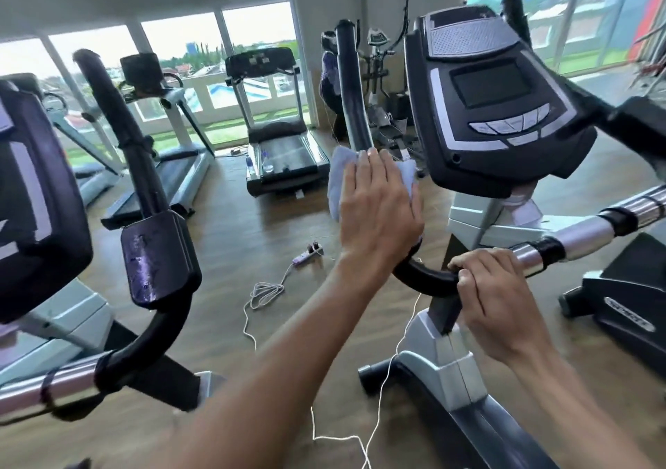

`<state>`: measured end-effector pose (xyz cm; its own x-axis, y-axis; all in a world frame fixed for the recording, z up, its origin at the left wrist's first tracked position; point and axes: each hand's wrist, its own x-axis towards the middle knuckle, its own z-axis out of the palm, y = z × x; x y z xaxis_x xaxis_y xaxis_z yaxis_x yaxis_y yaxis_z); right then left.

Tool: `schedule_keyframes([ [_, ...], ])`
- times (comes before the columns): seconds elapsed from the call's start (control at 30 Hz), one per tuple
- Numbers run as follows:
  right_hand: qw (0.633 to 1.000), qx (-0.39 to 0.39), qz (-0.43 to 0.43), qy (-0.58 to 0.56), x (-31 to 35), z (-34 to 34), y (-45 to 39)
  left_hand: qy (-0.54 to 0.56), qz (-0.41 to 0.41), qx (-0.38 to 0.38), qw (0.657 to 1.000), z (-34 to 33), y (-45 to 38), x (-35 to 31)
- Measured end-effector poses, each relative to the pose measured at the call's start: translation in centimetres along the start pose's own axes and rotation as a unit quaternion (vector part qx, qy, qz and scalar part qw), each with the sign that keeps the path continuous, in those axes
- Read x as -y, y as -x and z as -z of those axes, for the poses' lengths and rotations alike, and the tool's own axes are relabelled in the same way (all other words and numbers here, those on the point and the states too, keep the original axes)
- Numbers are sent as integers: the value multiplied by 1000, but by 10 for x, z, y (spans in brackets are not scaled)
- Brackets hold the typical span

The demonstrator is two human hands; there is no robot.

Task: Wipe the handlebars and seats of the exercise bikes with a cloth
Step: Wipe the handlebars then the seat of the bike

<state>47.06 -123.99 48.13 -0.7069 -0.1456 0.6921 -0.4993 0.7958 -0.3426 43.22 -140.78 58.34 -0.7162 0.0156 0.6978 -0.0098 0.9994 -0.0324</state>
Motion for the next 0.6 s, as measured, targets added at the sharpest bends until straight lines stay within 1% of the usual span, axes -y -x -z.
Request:
schedule_keyframes([
  [0.13,1000,-8,-10,3,3,-3,1,39,-56,-11,998,5,71,-6],
  [0.2,1000,-8,-9,7,2,-3,-1,48,-72,-16,996,3,64,-1],
  [0.23,1000,-6,-6,9,1,-3,-1,43,-67,-13,997,3,51,1],
  [0.33,1000,2,-4,3,0,-2,-1,36,-28,35,998,2,4,9],
  [0.37,1000,5,-7,3,0,-2,-1,28,-20,41,999,1,-3,10],
  [0.43,1000,12,-14,2,1,-4,0,22,-11,34,999,4,11,6],
  [0.53,1000,6,-24,2,4,-2,0,40,-72,9,997,8,56,2],
  [0.6,1000,8,-18,4,4,-1,0,40,-103,21,994,8,53,9],
])
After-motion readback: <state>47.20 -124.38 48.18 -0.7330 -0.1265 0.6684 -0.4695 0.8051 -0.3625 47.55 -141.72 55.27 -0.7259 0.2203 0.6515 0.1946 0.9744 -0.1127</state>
